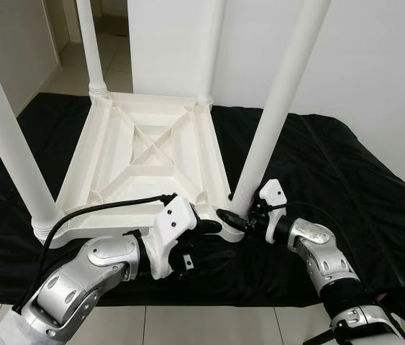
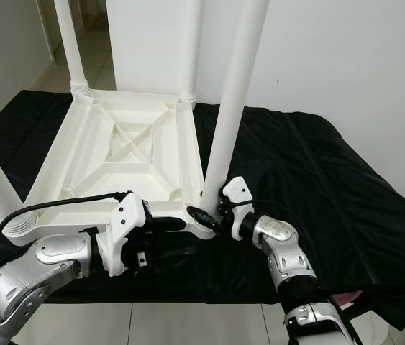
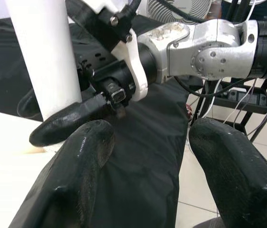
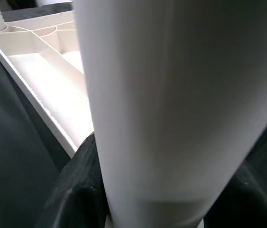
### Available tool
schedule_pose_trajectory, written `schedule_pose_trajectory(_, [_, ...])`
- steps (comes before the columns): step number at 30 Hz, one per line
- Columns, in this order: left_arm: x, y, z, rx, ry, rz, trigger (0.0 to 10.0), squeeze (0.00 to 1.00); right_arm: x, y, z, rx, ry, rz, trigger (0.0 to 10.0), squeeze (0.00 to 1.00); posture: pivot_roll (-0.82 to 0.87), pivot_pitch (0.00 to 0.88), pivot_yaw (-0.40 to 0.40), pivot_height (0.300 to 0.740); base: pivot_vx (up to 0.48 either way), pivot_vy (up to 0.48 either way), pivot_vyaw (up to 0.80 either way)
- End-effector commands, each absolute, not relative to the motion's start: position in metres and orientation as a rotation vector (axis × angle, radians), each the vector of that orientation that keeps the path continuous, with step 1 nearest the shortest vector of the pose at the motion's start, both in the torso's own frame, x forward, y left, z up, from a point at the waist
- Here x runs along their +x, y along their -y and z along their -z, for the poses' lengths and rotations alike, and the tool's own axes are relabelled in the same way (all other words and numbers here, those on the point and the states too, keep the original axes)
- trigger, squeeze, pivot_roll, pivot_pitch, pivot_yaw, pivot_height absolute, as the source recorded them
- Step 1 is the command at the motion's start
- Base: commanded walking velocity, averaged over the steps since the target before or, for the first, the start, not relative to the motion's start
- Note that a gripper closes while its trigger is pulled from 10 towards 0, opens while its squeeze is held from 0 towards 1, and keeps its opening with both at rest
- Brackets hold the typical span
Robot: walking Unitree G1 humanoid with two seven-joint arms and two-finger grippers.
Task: Building children table
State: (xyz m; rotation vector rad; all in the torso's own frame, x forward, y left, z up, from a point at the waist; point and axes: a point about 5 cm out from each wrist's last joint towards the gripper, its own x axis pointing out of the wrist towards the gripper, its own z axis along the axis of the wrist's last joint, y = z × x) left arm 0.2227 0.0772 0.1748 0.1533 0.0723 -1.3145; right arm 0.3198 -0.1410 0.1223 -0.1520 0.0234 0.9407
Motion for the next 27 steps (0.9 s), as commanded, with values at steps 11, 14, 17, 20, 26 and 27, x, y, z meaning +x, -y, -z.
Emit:
schedule_pose_trajectory(11, [0.222, -0.077, -0.176, 0.16, -0.064, 1.355, 10.0, 0.0, 0.306, 0.135, -0.127, -0.063, 0.011, -0.905, 3.8, 0.0, 0.03, 0.0, -0.09, 0.74, 0.0, 0.0, 0.0])
schedule_pose_trajectory(14, [0.227, -0.077, -0.179, 0.153, -0.052, 1.341, 10.0, 0.0, 0.297, 0.129, -0.132, -0.009, 0.035, -0.808, 10.0, 0.0, 0.02, 0.0, -0.088, 0.74, 0.0, 0.0, 0.0])
schedule_pose_trajectory(17, [0.23, -0.079, -0.18, 0.151, -0.046, 1.33, 10.0, 0.0, 0.292, 0.126, -0.135, -0.003, 0.056, -0.755, 10.0, 0.0, 0.02, 0.0, -0.087, 0.74, 0.0, 0.0, 0.0])
schedule_pose_trajectory(20, [0.234, -0.08, -0.182, 0.144, -0.038, 1.316, 10.0, 0.0, 0.29, 0.124, -0.137, -0.002, 0.079, -0.696, 10.0, 0.0, 0.01, 0.0, -0.086, 0.74, 0.0, 0.0, 0.0])
schedule_pose_trajectory(26, [0.242, -0.08, -0.189, 0.126, 0.004, 1.265, 10.0, 0.0, 0.285, 0.133, -0.138, 0.036, 0.113, -0.361, 10.0, 0.0, 0.01, 0.0, -0.084, 0.74, 0.0, 0.0, 0.0])
schedule_pose_trajectory(27, [0.243, -0.08, -0.19, 0.119, 0.015, 1.256, 10.0, 0.0, 0.283, 0.135, -0.137, 0.029, 0.092, -0.282, 10.0, 0.0, 0.01, 0.0, -0.085, 0.74, 0.0, 0.0, 0.0])
